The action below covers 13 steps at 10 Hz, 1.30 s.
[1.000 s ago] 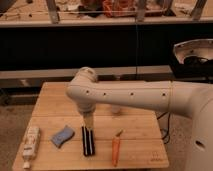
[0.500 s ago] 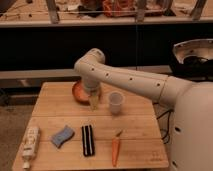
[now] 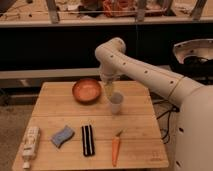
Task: Move the arm in a circular motion
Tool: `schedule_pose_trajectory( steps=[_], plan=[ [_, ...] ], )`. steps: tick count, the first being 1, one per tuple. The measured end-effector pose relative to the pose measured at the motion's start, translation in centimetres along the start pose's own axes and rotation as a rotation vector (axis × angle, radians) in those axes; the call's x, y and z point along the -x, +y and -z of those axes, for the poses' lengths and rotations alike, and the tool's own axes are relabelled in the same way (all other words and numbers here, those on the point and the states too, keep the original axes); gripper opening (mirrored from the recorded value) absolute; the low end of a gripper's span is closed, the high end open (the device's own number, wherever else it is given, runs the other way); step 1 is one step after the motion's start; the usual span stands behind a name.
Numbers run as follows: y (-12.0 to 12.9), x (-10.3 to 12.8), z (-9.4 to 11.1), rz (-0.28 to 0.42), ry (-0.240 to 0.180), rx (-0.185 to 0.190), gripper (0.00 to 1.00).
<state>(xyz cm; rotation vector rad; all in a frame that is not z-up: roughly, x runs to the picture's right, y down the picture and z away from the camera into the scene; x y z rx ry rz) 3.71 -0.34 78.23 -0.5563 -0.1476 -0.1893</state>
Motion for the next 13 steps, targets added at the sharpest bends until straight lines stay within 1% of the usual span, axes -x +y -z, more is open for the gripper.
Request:
schedule_pose_trajectory(
  steps=[2,3,4,6,7,8,9,10,11,12,13],
  plan=[
    [1.9,-4.6,0.7,-0.066,0.009,-0.002,0.8],
    [2.9,-6.4,0.9,-0.094,0.014,-0.003,0.8],
    [5.6,-9.5,1.4,-0.154,0.024,-0.004,0.8],
    [9.6,-12.5,1.7,-0.218,0.031,-0.004,0.8],
    [13.1,-13.9,1.9,-0.263,0.035,-0.003,0.8],
    [15.9,-14.3,2.0,-0.292,0.035,-0.003,0.8],
    [18.5,-14.3,2.1,-0.316,0.032,-0.004,0.8],
    [19.9,-14.0,2.1,-0.322,0.029,-0.003,0.8],
    [21.5,-13.2,2.0,-0.318,0.023,-0.001,0.8],
    [22.3,-12.0,1.6,-0.305,0.018,0.003,0.8],
    [22.5,-10.9,1.4,-0.291,0.014,0.006,0.8]
  ],
)
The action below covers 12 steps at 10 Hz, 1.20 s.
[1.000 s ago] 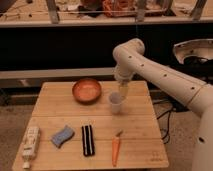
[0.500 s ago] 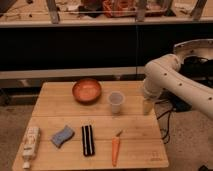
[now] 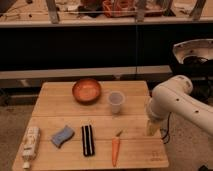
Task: Move the arm in a circular motion
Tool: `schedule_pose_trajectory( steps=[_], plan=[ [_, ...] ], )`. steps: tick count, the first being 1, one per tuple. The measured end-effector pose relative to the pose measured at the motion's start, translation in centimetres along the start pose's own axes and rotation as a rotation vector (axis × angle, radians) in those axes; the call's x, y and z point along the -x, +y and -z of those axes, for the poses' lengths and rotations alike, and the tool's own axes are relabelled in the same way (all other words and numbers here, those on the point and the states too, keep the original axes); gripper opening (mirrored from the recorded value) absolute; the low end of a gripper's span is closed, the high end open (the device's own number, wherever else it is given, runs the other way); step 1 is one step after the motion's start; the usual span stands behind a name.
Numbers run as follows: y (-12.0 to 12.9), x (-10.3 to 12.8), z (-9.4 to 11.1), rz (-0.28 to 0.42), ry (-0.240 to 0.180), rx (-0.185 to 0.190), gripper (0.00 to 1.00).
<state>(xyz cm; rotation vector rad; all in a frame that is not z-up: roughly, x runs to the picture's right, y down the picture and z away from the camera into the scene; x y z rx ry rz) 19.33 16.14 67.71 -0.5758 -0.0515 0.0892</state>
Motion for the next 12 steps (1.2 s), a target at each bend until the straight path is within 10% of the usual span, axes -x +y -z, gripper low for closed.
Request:
schedule_pose_trajectory(
  steps=[8,12],
  plan=[
    [2.3,19.7,-3.5,0.273,-0.058,0.042,0.8],
    [-1.1,29.5,-5.0,0.412,-0.075,0.055,0.8]
  ],
)
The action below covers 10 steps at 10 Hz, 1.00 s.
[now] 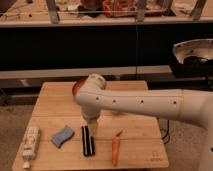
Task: Move the arm in a circular motion
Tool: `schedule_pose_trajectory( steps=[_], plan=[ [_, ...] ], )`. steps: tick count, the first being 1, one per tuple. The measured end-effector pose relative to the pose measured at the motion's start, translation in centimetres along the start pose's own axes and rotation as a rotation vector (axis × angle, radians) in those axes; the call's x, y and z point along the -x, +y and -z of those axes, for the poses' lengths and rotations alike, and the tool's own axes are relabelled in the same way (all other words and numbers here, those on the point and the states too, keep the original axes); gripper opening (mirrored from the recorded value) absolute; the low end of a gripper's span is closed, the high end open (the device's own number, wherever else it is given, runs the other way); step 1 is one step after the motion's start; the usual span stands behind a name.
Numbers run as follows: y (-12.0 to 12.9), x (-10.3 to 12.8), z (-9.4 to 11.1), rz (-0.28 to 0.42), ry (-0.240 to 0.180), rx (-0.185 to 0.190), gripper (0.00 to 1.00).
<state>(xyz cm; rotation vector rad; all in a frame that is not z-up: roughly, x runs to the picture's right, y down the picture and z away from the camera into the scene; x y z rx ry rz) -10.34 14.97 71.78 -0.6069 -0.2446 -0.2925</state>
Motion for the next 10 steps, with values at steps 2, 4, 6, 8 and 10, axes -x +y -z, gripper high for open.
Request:
schedule_pose_trajectory(
  steps=[2,4,6,8,10],
  plan=[
    [-5.3,0.7,-0.4,0.055,0.005,0.001,0.8],
    [-9.5,-0.4,-0.2,0.069,0.015,-0.01,0.8],
    [-11.1,-2.5,0.4,0.055,0.024,-0.021,0.8],
    [-11.0,-5.6,1.2,0.027,0.04,-0.027,0.8],
    [-9.9,-11.0,2.5,-0.025,0.057,-0.037,0.8]
  ],
)
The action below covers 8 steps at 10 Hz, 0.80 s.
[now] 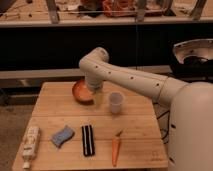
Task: Move the arm in a circular motion
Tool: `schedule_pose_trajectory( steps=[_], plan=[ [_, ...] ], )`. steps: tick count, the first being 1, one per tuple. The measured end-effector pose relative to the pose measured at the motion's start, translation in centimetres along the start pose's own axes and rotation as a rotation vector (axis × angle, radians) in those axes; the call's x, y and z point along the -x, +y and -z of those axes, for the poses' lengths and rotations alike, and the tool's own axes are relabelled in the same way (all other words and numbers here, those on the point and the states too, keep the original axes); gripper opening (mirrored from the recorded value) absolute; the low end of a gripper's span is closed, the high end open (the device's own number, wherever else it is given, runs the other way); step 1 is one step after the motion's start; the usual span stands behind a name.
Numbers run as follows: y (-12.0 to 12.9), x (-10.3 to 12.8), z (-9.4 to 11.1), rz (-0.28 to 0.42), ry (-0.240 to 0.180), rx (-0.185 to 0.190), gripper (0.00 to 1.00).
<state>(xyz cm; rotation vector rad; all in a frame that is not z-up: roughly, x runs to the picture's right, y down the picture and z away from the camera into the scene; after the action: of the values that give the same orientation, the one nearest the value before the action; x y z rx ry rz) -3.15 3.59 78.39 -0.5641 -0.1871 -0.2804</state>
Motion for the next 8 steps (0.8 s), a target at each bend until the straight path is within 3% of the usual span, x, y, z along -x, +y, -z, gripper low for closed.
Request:
schedule_pose_trajectory(
  steps=[3,8],
  plan=[
    [2.4,-7.6,1.4,-0.099,0.019,-0.012,0.8],
    [8.2,-17.5,3.3,-0.281,0.043,-0.029,0.8]
  ],
)
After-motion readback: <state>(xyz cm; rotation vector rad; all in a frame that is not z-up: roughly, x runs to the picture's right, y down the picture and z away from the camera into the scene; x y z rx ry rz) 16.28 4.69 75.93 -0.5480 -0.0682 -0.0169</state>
